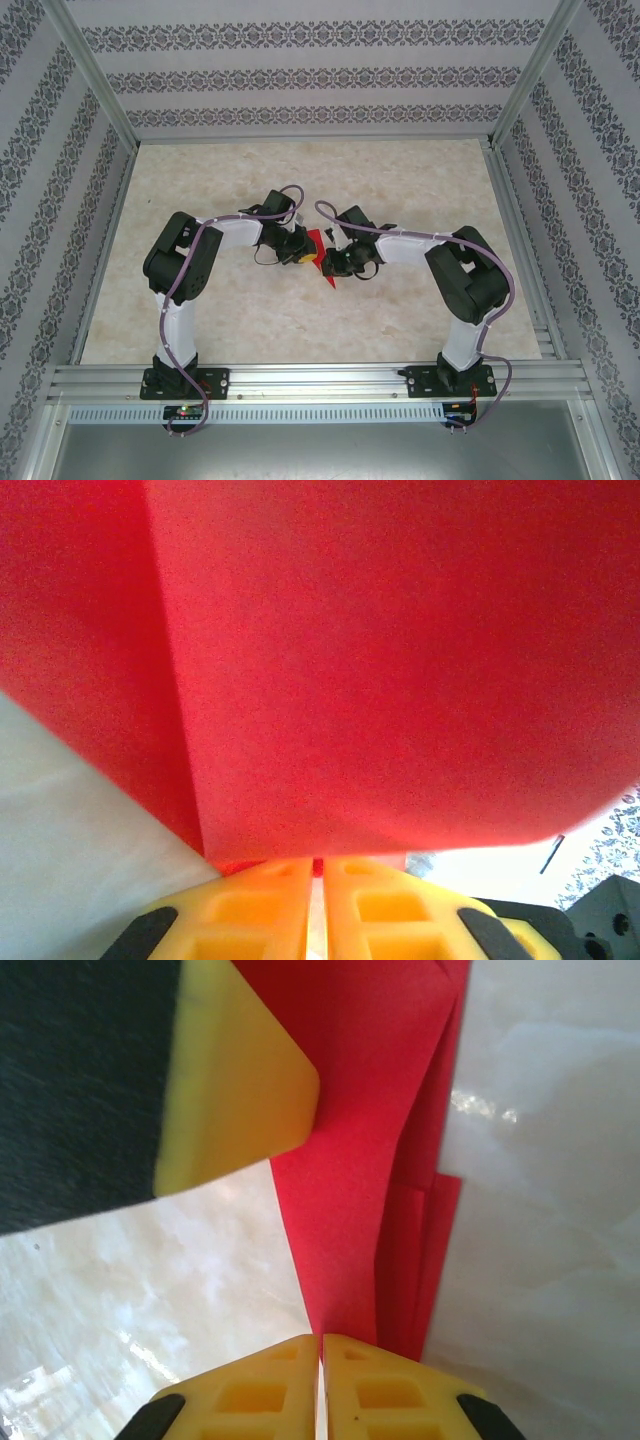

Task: Fold a paper plane with a square sheet of paper (pick it up from the middle)
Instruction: Fold the wing for the fifth time at the center of the table.

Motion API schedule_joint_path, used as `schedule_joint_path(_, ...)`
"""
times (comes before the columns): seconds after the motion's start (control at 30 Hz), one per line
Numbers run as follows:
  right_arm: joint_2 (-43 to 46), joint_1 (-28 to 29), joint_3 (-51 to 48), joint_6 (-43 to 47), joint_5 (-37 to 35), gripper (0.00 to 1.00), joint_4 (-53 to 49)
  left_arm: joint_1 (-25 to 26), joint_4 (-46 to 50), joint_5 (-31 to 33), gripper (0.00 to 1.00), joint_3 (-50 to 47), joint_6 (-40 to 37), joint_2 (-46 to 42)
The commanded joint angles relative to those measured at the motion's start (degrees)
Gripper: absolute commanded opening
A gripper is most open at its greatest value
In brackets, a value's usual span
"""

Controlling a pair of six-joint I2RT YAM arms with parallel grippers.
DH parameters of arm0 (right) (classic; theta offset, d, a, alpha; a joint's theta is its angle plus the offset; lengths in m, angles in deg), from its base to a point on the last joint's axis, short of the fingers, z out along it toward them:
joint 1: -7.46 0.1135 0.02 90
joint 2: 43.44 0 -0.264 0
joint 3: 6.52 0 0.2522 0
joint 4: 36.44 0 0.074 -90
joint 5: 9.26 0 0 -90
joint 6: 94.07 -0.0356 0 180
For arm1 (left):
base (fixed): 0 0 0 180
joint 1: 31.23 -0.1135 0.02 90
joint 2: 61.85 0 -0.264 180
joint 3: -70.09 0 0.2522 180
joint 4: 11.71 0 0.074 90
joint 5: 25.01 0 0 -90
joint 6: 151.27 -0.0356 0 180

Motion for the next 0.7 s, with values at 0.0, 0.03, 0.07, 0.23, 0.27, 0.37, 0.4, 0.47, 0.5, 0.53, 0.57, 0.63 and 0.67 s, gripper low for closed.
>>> schedule_joint_path(0.0, 0.8, -0.2, -2.9, 0.4, -0.1, 0.1, 0.0, 0.0, 3.4, 5.6, 0.15, 0.5, -1.7, 3.1)
schedule_joint_path(0.03, 1.2, -0.2, -3.4, 0.4, -0.1, 0.1, -0.1, 0.0, 3.4, 5.5, 0.15, 0.8, -1.8, 3.0)
schedule_joint_path(0.07, 1.4, -0.4, -4.0, 0.3, -0.1, 0.1, 0.0, 0.0, 3.4, 5.4, 0.15, 1.0, -1.9, 3.1)
schedule_joint_path(0.23, 1.4, -1.1, -5.5, 0.1, -0.4, 0.09, 0.3, 0.0, 1.0, 3.1, 0.16, 2.1, -2.4, 2.5)
schedule_joint_path(0.27, 1.3, -1.2, -5.6, 0.0, -0.4, 0.09, 0.5, 0.0, -0.1, 2.4, 0.16, 2.0, -2.5, 2.0)
schedule_joint_path(0.37, 1.0, -1.4, -6.0, -0.7, -0.5, 0.08, 1.3, 0.0, -4.9, 0.5, 0.19, 0.4, -2.0, -0.8)
schedule_joint_path(0.4, 0.9, -1.5, -6.1, -1.0, -0.5, 0.08, 1.5, 0.0, -6.1, -0.2, 0.19, -0.3, -2.0, -1.9)
schedule_joint_path(0.47, 0.8, -1.6, -6.2, -1.3, -0.6, 0.07, 2.0, 0.1, -9.0, -1.5, 0.19, -2.4, -1.6, -3.9)
schedule_joint_path(0.5, 0.8, -1.7, -6.2, -1.6, -0.5, 0.07, 2.0, 0.4, -10.0, -1.9, 0.19, -3.4, -1.3, -4.5)
schedule_joint_path(0.53, 0.6, -1.7, -6.2, -1.7, -0.6, 0.06, 2.2, 0.7, -11.1, -2.4, 0.19, -4.5, -1.0, -5.2)
schedule_joint_path(0.57, 0.6, -1.8, -6.2, -1.9, -0.6, 0.06, 2.1, 1.0, -12.0, -2.9, 0.18, -5.5, -0.9, -5.6)
schedule_joint_path(0.63, 0.5, -1.9, -6.3, -2.1, -0.6, 0.06, 2.1, 1.7, -13.4, -3.6, 0.17, -7.0, -0.7, -6.1)
schedule_joint_path(0.67, 0.4, -1.9, -6.2, -2.2, -0.6, 0.06, 2.2, 2.1, -13.9, -3.8, 0.17, -7.5, -0.6, -6.3)
